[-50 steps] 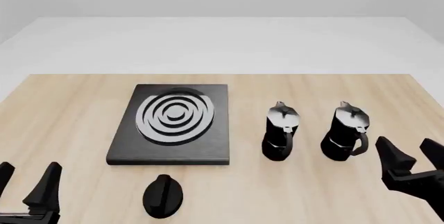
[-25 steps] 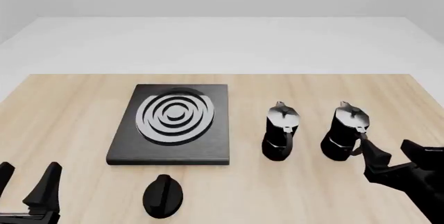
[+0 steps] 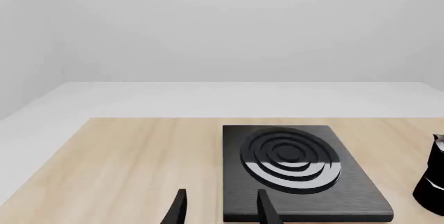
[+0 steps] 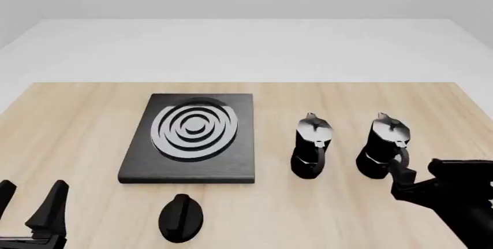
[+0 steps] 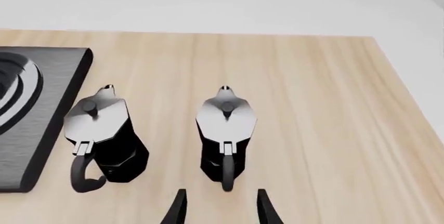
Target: Put the right moka pot on the stove.
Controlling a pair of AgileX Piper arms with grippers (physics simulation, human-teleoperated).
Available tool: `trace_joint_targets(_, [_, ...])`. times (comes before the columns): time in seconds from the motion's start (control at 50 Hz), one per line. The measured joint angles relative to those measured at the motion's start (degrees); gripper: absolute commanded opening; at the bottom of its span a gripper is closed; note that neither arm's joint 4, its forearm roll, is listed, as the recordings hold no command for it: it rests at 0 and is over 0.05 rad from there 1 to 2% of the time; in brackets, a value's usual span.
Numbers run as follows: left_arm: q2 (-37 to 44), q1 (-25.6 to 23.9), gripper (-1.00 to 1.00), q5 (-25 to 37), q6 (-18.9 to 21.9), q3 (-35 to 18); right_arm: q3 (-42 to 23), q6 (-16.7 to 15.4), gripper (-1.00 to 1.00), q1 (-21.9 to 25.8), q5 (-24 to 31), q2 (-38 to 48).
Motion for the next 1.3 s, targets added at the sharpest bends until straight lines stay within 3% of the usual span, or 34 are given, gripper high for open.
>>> trace_joint_targets(0.48, [0.00,0.00,1.00,0.00,0.00,0.00,-1.03,-2.08,1.00,-0.54,-9.61,12.75])
trace_joint_targets(1.3, [0.00,0.00,1.00,0.00,0.00,0.00,-3.81,-3.92,1.00,-2.44,-17.07,24.85])
